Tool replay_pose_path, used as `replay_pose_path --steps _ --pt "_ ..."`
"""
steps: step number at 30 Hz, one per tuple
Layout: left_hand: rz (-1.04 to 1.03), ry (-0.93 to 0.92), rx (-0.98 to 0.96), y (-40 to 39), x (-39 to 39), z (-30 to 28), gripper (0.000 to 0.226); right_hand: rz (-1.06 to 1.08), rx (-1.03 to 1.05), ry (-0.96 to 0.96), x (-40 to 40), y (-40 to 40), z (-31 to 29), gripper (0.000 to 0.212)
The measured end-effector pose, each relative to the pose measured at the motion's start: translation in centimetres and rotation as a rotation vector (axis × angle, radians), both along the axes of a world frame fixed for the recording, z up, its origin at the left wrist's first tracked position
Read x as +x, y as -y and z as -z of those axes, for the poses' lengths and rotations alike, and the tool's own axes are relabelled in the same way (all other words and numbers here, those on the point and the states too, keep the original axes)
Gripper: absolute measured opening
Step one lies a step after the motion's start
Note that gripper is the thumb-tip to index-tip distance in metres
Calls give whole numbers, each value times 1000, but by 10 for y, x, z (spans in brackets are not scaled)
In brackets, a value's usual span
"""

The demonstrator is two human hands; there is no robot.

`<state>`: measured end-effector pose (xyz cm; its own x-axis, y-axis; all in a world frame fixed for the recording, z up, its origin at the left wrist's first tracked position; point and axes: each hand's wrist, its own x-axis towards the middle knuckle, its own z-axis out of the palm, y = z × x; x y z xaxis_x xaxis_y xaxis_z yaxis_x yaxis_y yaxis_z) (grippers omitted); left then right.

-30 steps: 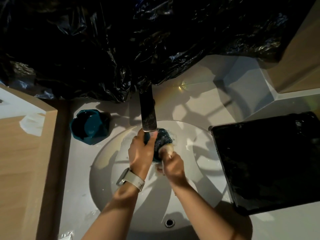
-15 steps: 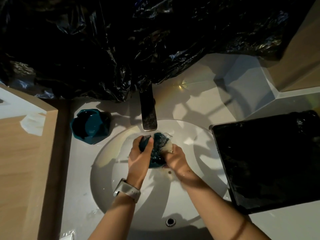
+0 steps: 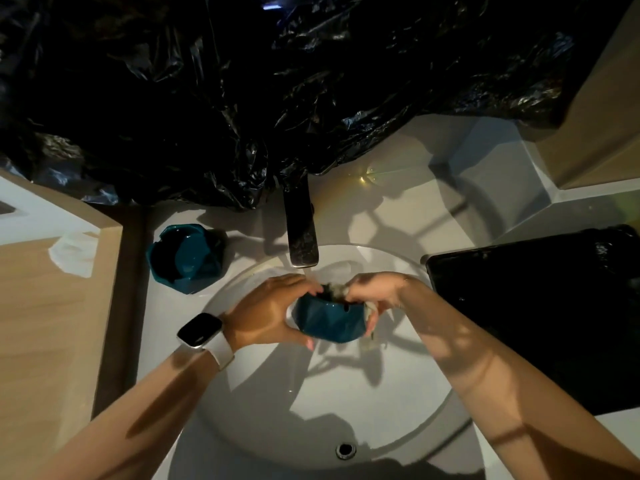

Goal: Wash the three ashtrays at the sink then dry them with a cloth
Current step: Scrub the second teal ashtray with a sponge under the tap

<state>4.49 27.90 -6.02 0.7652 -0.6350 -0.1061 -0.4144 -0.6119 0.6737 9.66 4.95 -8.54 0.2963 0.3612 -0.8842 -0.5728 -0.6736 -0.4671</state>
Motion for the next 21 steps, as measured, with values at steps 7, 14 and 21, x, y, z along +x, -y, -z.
replay_pose_path --steps 7,14,21 --pt "-330 -133 -38 24 -13 3 59 514 293 -108 -13 -3 2 40" --pt "-773 -541 -298 51 -17 5 49 992 389 324 -51 -29 1 24" --pt "-964 -829 -669 58 -37 -4 40 638 208 704 -55 -40 -24 4"
